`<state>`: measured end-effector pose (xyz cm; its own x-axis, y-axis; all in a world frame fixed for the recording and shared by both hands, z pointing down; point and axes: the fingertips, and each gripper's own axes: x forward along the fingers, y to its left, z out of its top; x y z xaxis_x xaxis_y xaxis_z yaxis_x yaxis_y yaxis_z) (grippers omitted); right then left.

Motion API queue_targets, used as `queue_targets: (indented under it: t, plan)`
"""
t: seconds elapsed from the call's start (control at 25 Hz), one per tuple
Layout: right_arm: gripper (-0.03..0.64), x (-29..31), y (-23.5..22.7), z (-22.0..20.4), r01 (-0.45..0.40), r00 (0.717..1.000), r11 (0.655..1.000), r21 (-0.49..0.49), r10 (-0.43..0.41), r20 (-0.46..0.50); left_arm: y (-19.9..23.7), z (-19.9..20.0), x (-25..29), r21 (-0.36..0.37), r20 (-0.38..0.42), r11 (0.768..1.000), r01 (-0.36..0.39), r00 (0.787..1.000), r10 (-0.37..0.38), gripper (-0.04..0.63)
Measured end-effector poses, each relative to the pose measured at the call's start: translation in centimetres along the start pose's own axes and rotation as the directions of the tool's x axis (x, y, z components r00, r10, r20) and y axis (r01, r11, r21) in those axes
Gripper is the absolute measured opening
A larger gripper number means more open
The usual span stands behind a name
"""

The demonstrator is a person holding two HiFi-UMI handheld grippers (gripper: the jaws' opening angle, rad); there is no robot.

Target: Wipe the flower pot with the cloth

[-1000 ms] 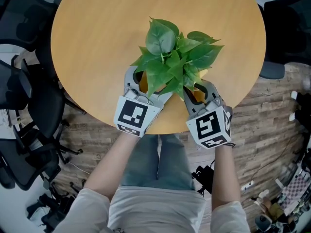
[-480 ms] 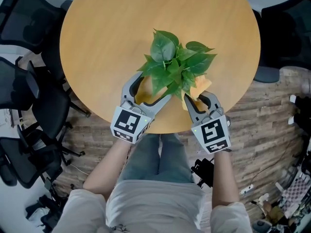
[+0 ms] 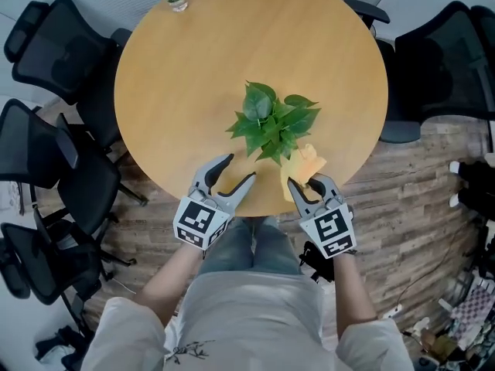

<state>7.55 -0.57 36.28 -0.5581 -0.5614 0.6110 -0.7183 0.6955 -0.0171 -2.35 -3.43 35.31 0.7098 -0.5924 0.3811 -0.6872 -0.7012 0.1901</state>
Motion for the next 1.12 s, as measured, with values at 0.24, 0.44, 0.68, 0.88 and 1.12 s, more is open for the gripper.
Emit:
queue_targets:
  t: [0.24,0.44,0.68,0.88,1.12]
  plan:
    - [0.055,-2.5,1.3,3.2,0.018,0.998,1.000,0.002,-0.018,0.059,-1.2,2.6,-1.8,-0.014,0.029,1.000,0.019,0.999,-0.018,0.129]
    - [0.055,-4.3,1.6,5.2,0.033,0.996,0.999,-0.022,-0.031,0.088,-2.2,4.3,-2.8,0.013,0.029,1.000,0.017,0.999,-0.018,0.041]
    - [0.055,-6.2,2.2,7.0,0.053,0.990,0.999,0.006,-0.054,0.131,-3.2,6.1,-4.2,0.022,0.039,0.999,0.024,0.999,-0.025,0.011]
    - [0.055,-7.5,2.8,8.0,0.072,0.986,0.997,-0.003,-0.071,0.148,-3.2,6.8,-5.5,0.039,0.049,0.999,0.011,0.999,-0.013,0.011]
    - [0.055,-7.9,2.7,9.5,0.070,0.978,0.997,0.033,-0.075,0.196,-2.9,7.5,-6.1,0.073,0.057,0.997,-0.014,0.998,0.010,0.011]
